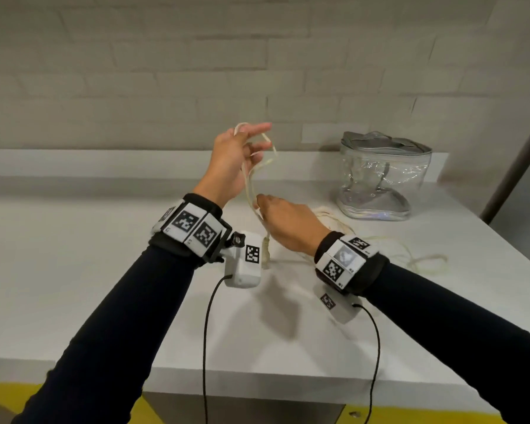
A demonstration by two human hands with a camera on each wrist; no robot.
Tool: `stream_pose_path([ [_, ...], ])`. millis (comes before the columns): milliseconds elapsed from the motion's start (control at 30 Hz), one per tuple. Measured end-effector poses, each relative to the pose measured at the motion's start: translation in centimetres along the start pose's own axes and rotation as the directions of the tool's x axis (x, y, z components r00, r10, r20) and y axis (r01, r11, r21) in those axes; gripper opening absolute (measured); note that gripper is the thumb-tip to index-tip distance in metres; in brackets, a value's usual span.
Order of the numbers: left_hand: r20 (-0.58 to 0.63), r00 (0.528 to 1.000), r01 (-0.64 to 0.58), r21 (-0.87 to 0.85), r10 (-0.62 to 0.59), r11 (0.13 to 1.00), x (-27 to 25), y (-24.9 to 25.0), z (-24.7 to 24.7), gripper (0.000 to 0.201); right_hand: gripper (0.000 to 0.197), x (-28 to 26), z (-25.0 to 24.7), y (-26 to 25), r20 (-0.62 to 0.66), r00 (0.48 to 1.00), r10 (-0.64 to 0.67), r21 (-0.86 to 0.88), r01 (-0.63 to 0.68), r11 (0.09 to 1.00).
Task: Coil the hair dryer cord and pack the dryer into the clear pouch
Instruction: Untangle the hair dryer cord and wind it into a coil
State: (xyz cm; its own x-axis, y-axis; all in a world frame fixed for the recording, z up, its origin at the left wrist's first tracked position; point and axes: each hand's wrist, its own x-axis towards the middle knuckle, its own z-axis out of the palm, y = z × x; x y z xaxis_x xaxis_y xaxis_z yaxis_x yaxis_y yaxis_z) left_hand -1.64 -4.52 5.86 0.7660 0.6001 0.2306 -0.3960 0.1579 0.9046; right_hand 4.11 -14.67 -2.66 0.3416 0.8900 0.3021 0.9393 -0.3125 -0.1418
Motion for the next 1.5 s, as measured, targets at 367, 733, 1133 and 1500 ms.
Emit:
stream_pose_path([
  [367, 0.086, 0.988, 0.084, 0.387, -0.127, 0.918, 0.0, -2.5, -1.2, 0.042, 0.022, -0.3, -5.2, -1.7, 0.087, 0.962, -0.258, 0.254, 0.230, 0.940],
  [733, -0.154, 0.913, 0.256, -0.503, -0.377, 0.826, 2.4, 0.0, -3.1, 0.040, 0.036, -0.9, -5.5, -3.2, 0.173, 0.976, -0.131, 0.311, 0.072, 0.948],
  [1133, 0.195, 0.899, 0.375, 0.117, -0.391, 0.920, -1.1, -1.2, -1.6, 0.082, 0.037, 2.2, -7.3, -1.8, -0.294, 0.955, 0.042, 0.553, 0.134, 0.822],
  [1500, 0.173, 0.956, 0.212, 0.149, -0.236, 0.966, -1.2, -2.1, -2.2, 0.067, 0.031, 4.7, -4.2, 0.1, -0.241, 0.938, 0.248, 0.905, 0.125, 0.407],
])
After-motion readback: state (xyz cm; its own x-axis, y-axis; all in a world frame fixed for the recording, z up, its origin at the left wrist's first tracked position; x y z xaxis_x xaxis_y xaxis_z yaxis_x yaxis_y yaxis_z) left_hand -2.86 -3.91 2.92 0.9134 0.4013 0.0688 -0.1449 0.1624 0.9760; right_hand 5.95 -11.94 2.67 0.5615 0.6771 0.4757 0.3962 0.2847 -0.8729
